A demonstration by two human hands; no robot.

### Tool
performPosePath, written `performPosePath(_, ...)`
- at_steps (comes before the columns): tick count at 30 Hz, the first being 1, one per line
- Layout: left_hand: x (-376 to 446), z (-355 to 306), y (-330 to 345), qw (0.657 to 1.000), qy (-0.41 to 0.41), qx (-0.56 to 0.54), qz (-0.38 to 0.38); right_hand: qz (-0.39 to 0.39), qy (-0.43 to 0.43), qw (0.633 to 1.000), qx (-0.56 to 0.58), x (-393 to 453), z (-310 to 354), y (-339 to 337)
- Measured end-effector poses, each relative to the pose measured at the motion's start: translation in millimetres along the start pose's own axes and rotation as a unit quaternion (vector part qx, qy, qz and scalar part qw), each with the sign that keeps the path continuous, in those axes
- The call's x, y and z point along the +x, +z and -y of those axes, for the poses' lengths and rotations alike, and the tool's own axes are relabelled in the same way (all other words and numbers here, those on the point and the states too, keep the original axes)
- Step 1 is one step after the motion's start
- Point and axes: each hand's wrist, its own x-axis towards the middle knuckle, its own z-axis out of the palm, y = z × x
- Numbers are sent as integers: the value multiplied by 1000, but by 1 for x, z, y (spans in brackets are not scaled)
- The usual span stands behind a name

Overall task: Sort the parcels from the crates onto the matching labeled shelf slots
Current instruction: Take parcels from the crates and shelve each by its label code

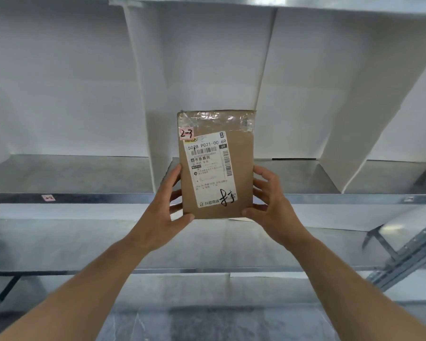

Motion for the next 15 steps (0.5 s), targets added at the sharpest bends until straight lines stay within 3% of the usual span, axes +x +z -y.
performPosePath(9, 38, 25, -14, 998, 45, -29, -27, -30, -16, 999, 26, 46, -25, -3)
performPosePath(15, 52, 39, -16, 997, 58, 42, 0, -24, 16, 1000, -12, 54, -28, 6)
